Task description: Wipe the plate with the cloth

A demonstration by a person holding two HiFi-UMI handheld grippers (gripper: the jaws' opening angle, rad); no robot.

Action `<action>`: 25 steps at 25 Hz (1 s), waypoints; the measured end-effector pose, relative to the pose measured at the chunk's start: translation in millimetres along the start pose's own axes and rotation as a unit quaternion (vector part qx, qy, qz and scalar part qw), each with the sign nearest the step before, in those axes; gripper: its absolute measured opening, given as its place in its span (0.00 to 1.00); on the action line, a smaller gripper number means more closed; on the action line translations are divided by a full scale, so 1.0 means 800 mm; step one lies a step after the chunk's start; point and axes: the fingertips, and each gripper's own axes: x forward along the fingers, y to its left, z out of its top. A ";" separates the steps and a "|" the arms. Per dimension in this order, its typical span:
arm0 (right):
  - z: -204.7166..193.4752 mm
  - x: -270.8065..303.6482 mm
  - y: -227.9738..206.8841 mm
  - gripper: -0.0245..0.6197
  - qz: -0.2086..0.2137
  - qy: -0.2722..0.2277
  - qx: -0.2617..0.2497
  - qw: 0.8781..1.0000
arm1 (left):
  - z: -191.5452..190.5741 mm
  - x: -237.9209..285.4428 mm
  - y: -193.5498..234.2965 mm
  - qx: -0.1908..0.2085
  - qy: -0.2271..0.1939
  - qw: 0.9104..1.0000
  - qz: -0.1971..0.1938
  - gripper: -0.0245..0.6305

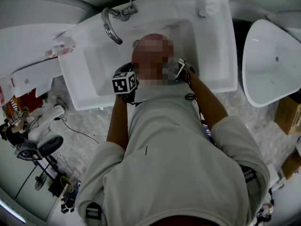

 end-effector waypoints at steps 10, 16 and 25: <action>0.006 -0.023 -0.070 0.15 -0.085 -0.060 0.103 0.989 | -0.002 -0.003 -0.001 0.004 -0.001 1.000 -0.001 0.16; 0.032 -0.043 -0.101 0.15 -0.080 -0.101 0.204 0.970 | -0.002 -0.003 -0.003 0.005 0.000 1.000 -0.002 0.16; 0.071 -0.051 -0.113 0.15 -0.125 -0.144 0.173 0.966 | -0.002 -0.002 -0.003 0.001 -0.001 1.000 -0.002 0.17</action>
